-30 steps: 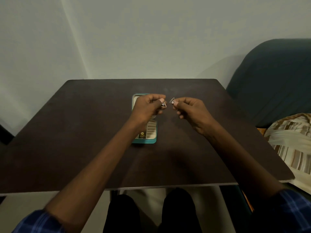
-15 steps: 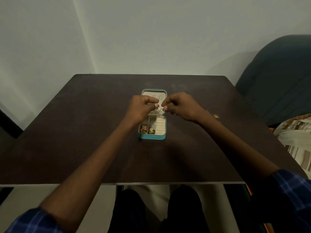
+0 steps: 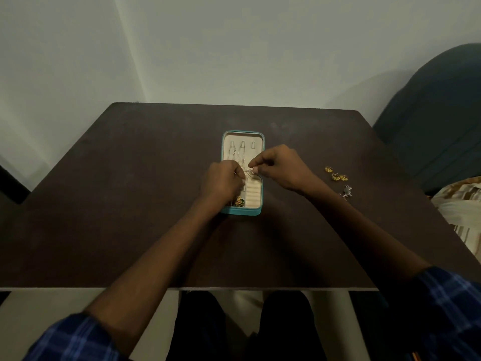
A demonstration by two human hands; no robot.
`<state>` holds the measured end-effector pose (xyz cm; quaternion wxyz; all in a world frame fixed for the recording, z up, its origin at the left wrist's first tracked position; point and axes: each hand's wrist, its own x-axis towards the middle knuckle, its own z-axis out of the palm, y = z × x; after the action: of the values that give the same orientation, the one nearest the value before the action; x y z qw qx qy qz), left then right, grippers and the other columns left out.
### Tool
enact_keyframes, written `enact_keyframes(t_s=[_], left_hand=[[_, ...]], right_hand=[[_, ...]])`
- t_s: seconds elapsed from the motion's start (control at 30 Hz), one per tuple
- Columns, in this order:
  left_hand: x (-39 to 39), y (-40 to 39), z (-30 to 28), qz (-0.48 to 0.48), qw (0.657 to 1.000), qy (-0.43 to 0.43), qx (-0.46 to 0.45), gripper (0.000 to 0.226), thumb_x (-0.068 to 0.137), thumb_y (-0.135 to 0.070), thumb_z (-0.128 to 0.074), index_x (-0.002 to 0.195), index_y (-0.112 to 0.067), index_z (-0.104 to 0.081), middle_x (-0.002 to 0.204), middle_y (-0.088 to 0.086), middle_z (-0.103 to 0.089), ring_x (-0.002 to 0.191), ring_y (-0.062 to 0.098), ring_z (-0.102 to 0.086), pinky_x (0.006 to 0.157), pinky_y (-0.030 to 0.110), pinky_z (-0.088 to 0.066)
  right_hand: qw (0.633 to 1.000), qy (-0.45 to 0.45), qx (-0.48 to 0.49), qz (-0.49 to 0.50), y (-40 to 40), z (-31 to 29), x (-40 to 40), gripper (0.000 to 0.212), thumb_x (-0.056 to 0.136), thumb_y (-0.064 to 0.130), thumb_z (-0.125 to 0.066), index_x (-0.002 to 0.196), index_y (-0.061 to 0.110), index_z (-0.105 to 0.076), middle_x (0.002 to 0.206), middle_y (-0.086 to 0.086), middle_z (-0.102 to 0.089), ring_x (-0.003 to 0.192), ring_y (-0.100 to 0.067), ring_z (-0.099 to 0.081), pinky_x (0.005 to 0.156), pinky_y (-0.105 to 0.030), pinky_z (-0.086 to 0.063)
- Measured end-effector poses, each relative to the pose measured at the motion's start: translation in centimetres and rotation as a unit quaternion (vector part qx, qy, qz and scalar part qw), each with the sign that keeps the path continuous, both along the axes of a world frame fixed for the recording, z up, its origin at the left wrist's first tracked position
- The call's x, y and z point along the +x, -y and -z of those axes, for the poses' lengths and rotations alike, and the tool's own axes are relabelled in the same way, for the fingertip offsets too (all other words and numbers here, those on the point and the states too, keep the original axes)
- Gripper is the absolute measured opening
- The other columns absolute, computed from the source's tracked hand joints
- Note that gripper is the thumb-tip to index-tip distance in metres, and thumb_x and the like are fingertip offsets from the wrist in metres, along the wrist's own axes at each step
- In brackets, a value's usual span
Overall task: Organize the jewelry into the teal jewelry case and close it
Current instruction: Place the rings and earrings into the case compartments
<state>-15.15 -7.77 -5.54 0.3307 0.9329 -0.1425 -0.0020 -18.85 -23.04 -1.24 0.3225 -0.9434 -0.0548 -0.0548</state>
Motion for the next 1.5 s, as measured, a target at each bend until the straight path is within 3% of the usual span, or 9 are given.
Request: enact_keyframes(t_s=[0.13, 0.23, 0.43, 0.67, 0.77, 0.97, 1.13, 1.3, 1.5], left_hand=[[-0.3, 0.7, 0.0, 0.004, 0.998, 0.029, 0.061, 0.009, 0.084, -0.019, -0.058, 0.085, -0.02, -0.067, 0.091, 0.003, -0.068, 0.084, 0.023, -0.064, 0.063, 0.032, -0.048], [-0.3, 1.0, 0.1, 0.007, 0.995, 0.049, 0.087, 0.014, 0.087, -0.018, -0.053, 0.073, -0.016, -0.055, 0.084, 0.006, -0.062, 0.077, 0.022, -0.055, 0.06, 0.031, -0.038], [-0.6, 1.1, 0.2, 0.019, 0.99, 0.084, 0.114, 0.015, 0.09, -0.016, -0.051, 0.087, -0.008, -0.064, 0.092, 0.014, -0.064, 0.085, 0.031, -0.061, 0.062, 0.032, -0.041], [1.0, -1.2, -0.3, -0.007, 0.997, 0.068, -0.037, 0.006, 0.081, -0.013, -0.066, 0.081, -0.018, -0.07, 0.082, 0.002, -0.07, 0.074, 0.013, -0.064, 0.065, 0.029, -0.054], [1.5, -2.3, -0.7, -0.022, 0.995, 0.071, -0.06, 0.004, 0.082, -0.014, -0.069, 0.085, -0.016, -0.07, 0.083, 0.001, -0.071, 0.073, 0.01, -0.065, 0.066, 0.026, -0.054], [1.3, -2.7, -0.4, -0.005, 0.997, 0.057, -0.051, 0.006, 0.085, -0.013, -0.066, 0.089, -0.013, -0.069, 0.089, 0.001, -0.07, 0.076, 0.007, -0.064, 0.063, 0.014, -0.048], [0.9, -2.4, -0.1, 0.0, 0.998, 0.042, -0.05, 0.007, 0.086, -0.011, -0.063, 0.092, -0.012, -0.067, 0.086, -0.005, -0.065, 0.065, -0.005, -0.057, 0.05, 0.003, -0.042], [0.9, -1.6, -0.6, 0.0, 0.996, 0.071, -0.051, 0.008, 0.084, -0.014, -0.067, 0.091, -0.014, -0.07, 0.09, 0.002, -0.071, 0.076, 0.007, -0.064, 0.067, 0.019, -0.051], [-1.0, 2.3, -2.4, 0.05, 0.99, 0.113, -0.066, 0.013, 0.083, -0.016, -0.066, 0.095, -0.014, -0.07, 0.087, -0.003, -0.069, 0.077, 0.006, -0.058, 0.07, 0.016, -0.041]], right_hand=[[1.0, -0.006, 0.009, 0.006, 0.1, 0.3, 0.3, 0.02, 0.083, 0.008, -0.066, 0.101, 0.01, -0.073, 0.106, -0.005, -0.071, 0.101, -0.011, -0.062, 0.086, -0.021, -0.047], [1.0, -0.011, 0.022, 0.017, 0.1, 0.6, 0.4, 0.017, 0.082, 0.008, -0.066, 0.098, 0.01, -0.073, 0.095, -0.001, -0.071, 0.092, -0.007, -0.062, 0.084, -0.022, -0.049], [0.999, -0.027, 0.039, 0.024, -0.2, 1.1, 0.5, 0.015, 0.081, 0.007, -0.065, 0.093, 0.01, -0.074, 0.082, 0.007, -0.067, 0.086, -0.004, -0.062, 0.079, -0.016, -0.046], [1.0, -0.024, 0.013, 0.015, -0.9, 1.6, 1.3, 0.017, 0.081, 0.008, -0.065, 0.095, 0.012, -0.074, 0.096, 0.0, -0.072, 0.086, 0.0, -0.057, 0.064, 0.002, -0.036], [0.999, -0.029, -0.018, -0.001, -1.7, 1.8, 1.5, 0.019, 0.081, 0.007, -0.061, 0.093, 0.014, -0.074, 0.097, 0.001, -0.073, 0.083, -0.003, -0.059, 0.064, -0.005, -0.038], [0.996, -0.033, -0.08, 0.007, -3.3, 2.3, 1.7, 0.018, 0.08, 0.007, -0.055, 0.083, 0.016, -0.069, 0.085, 0.003, -0.068, 0.081, -0.016, -0.062, 0.071, -0.032, -0.052], [0.991, -0.044, -0.122, 0.016, -3.6, 2.8, 1.9, 0.014, 0.082, 0.009, -0.058, 0.088, 0.015, -0.07, 0.093, -0.001, -0.068, 0.085, -0.017, -0.06, 0.064, -0.027, -0.042], [0.992, -0.031, -0.117, 0.028, -3.0, 3.2, 1.7, 0.021, 0.083, 0.014, -0.061, 0.101, 0.017, -0.07, 0.106, -0.003, -0.067, 0.095, -0.02, -0.061, 0.071, -0.03, -0.047], [0.993, 0.006, -0.089, 0.071, 2.2, 2.4, -1.2, 0.019, 0.083, 0.018, -0.06, 0.097, 0.016, -0.072, 0.1, -0.006, -0.07, 0.094, -0.023, -0.062, 0.076, -0.033, -0.048]])
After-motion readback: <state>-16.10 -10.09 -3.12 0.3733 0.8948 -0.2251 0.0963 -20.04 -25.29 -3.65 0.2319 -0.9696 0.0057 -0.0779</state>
